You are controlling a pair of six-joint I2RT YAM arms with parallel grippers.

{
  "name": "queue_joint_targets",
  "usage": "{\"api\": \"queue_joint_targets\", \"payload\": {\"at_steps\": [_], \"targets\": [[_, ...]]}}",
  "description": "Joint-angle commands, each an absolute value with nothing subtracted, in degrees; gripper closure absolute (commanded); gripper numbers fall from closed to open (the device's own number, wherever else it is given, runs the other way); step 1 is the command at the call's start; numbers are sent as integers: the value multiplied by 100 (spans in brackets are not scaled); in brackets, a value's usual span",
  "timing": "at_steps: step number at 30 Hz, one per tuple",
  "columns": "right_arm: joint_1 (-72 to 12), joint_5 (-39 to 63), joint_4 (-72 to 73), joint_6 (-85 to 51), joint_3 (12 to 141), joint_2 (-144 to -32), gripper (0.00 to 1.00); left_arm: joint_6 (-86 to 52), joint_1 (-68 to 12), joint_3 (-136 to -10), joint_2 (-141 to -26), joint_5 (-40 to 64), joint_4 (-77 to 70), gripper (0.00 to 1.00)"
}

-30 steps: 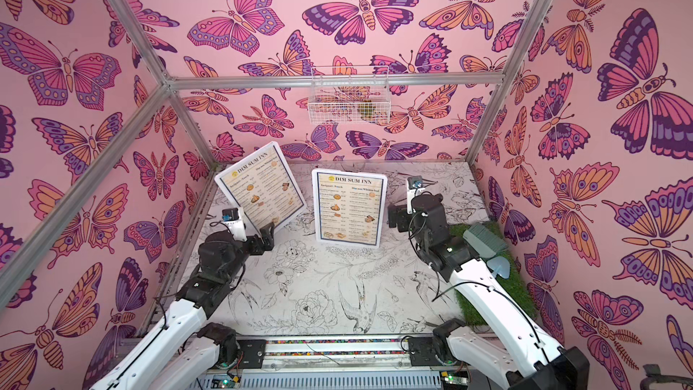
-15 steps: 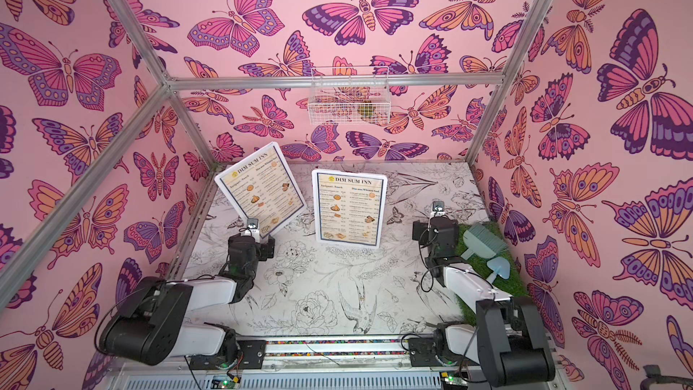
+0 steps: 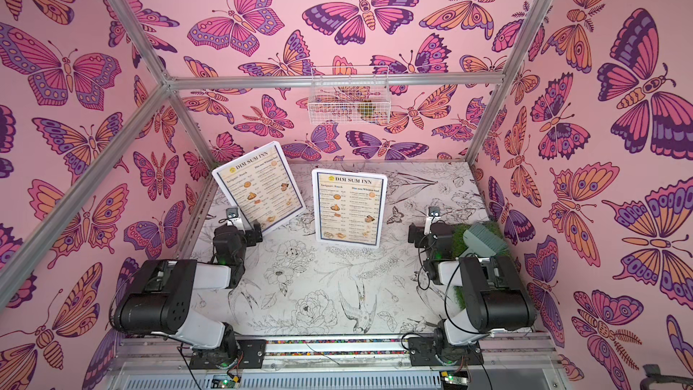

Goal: Insert the menus into the narrow rack
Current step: Reset both arms

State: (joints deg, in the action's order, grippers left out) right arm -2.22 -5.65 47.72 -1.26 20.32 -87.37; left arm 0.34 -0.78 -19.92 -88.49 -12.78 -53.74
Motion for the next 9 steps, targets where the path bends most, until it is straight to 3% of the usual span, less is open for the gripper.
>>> {"api": "queue_joint_targets", "payload": {"at_steps": [1,9], "targets": [[-170,-434,4871,-132,2191,-8631,1,-55,-62,-1971,-8920,-1160,-5556,1],[-134,-461,4661,-202,2275,-8617,1,-57,-70,-2004,-8890,-1143,-5470,1]]}}
